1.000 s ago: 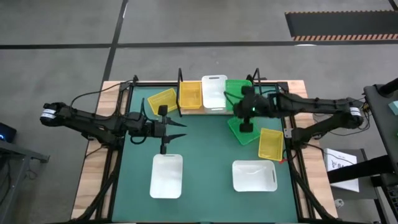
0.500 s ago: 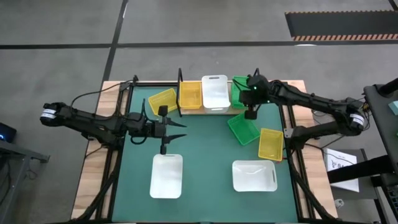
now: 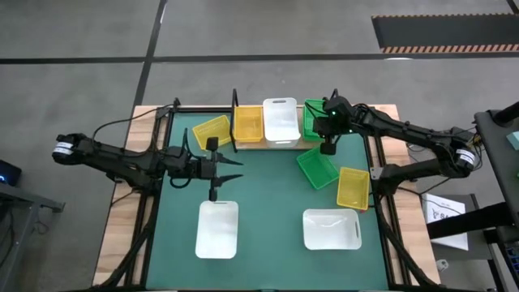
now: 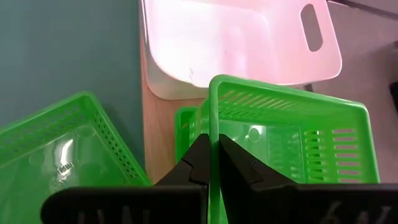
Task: Stack baskets on shelf by color
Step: Stack the left green bin on top of the green bin on the shelf
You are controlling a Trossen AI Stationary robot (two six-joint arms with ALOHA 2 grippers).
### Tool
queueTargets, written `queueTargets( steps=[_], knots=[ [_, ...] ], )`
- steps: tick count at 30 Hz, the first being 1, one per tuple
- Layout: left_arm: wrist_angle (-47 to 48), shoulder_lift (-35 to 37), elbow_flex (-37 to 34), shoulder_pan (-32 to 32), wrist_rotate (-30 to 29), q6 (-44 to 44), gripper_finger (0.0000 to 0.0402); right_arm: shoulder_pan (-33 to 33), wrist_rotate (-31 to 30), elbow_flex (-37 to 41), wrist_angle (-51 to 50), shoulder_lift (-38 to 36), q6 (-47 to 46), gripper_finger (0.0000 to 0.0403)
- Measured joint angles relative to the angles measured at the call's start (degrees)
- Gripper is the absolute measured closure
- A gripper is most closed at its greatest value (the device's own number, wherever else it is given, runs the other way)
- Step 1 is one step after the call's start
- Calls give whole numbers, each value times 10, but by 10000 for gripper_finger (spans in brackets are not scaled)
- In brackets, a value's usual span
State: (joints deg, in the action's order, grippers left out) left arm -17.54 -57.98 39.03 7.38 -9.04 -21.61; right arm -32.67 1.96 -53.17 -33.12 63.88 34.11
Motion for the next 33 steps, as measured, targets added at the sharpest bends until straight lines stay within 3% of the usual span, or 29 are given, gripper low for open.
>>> queueTargets(
  steps=[5,14,19,27,33],
  knots=[
    [0,0,0,0,0,0,274,0,0,1,1,0,5,387],
    [0,0,0,0,0,1,274,0,-5,9,9,0,-6,326],
    [0,0,0,0,0,3,274,0,-5,-6,-5,-3,-22,313],
    [0,0,0,0,0,3,274,4,-5,-56,-36,-4,-36,348],
    [0,0,0,0,0,3,274,4,-5,-43,-36,-2,-36,391]
  ],
)
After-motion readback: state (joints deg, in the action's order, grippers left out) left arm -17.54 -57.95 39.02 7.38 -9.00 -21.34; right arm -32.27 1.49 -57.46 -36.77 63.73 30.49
